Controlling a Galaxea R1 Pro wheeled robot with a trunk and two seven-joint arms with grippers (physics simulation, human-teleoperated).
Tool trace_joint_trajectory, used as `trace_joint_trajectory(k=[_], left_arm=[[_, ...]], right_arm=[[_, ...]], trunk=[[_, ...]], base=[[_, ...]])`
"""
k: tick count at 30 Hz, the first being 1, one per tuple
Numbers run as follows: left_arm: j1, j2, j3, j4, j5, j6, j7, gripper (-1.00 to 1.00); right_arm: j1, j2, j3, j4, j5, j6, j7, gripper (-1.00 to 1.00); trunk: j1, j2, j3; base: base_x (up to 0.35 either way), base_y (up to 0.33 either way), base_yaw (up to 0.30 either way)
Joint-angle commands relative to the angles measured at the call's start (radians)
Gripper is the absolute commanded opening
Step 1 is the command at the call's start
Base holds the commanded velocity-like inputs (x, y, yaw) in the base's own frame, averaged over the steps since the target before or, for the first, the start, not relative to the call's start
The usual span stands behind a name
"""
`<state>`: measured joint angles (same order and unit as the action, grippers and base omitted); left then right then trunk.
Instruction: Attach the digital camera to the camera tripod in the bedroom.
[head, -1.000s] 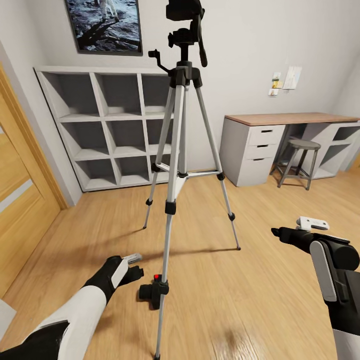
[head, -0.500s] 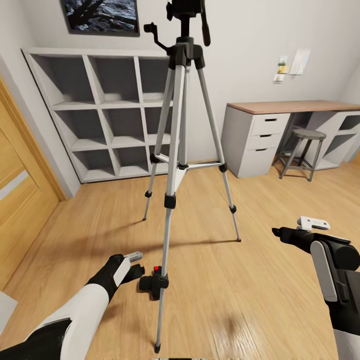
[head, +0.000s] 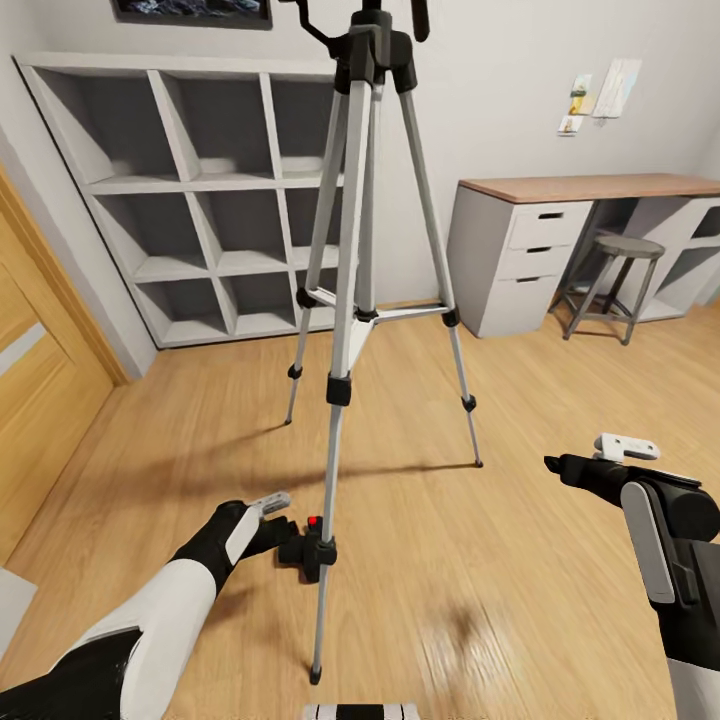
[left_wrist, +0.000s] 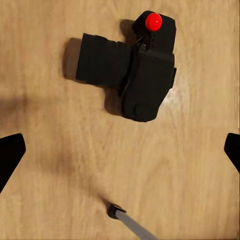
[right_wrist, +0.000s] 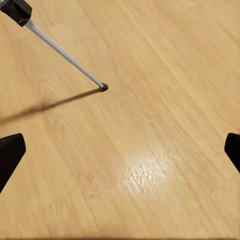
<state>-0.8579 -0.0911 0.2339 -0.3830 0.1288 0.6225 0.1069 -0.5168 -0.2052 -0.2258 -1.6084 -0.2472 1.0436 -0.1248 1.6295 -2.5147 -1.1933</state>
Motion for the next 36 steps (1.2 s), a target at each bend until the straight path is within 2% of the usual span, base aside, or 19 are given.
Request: trace_joint_trajectory(k=[1,7,9,36], left_arm=[[-0.002,0.004,0.003,-0.002,0.011,0.005,-0.009,1.0],[-0.007,0.039,0.007,-0.002,0.014,0.009,-0.076,1.0],[-0.008,0.042,0.008,-0.002,0.014,0.009,-0.082,1.0],[-0.067,0.039,-0.002,-0.002,0.005,0.015,-0.082,1.0]], right_arm=[[-0.001,0.0,0.0,-0.001,-0.011,0.004,-0.01,1.0],[0.0,0.0,0.0,-0.001,-0.011,0.004,-0.01,1.0],[0.0,0.0,0.0,-0.001,-0.011,0.004,-0.01,1.0],[0.0,0.001,0.0,-0.001,-0.011,0.004,-0.01,1.0]], trunk=[[0.0,-0.001,-0.005],[0.003,-0.002,-0.028],[0.004,-0.003,-0.036],[0.016,-0.009,-0.14]], base=[[0.0,0.0,0.0],[0.0,0.0,0.0],[0.0,0.0,0.0],[0.0,0.0,0.0]])
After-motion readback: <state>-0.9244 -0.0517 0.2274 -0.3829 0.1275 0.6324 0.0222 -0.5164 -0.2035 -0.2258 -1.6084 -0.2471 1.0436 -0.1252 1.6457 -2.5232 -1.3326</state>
